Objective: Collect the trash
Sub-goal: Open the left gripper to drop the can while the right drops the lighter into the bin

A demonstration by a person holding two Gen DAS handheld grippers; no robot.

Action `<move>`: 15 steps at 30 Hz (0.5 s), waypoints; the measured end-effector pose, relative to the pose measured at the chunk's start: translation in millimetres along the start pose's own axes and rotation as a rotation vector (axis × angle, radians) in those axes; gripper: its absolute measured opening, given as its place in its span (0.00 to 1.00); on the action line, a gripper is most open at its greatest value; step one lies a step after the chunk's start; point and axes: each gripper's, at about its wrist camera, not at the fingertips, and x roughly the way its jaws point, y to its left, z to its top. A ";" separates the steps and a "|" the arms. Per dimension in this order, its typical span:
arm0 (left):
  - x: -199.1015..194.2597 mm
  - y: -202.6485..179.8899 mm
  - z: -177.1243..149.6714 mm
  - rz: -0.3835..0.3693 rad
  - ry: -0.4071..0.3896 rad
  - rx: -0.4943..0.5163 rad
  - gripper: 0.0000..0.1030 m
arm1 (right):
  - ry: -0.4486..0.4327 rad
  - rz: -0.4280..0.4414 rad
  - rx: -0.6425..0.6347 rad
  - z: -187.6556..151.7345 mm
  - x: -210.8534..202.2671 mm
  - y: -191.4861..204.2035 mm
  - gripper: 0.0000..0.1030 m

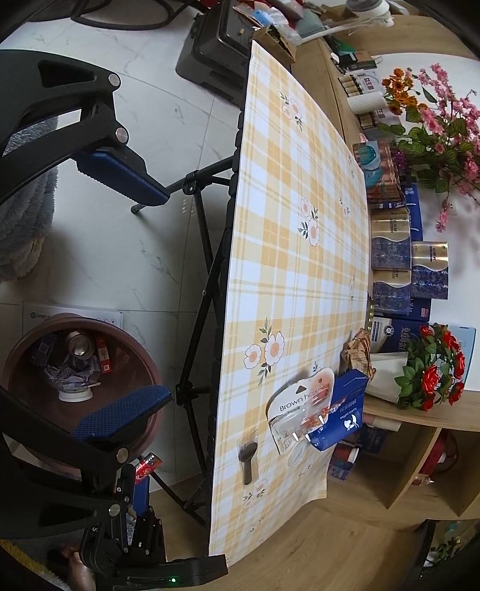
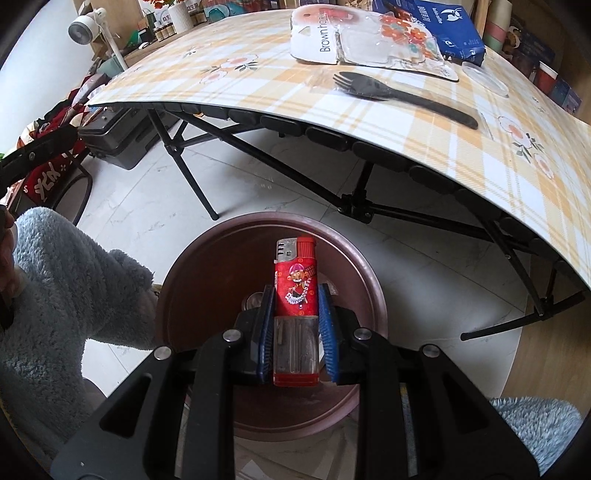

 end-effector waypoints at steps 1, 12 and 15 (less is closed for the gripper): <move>0.8 0.0 0.2 0.000 0.003 0.000 0.93 | 0.002 -0.002 0.000 -0.2 0.2 0.1 0.26; 5.1 -0.3 -1.2 0.003 0.021 0.003 0.93 | 0.008 -0.017 -0.007 1.8 3.3 1.0 0.42; 5.7 -0.1 -1.3 0.003 0.024 0.001 0.93 | -0.008 -0.026 -0.010 2.2 0.0 0.8 0.60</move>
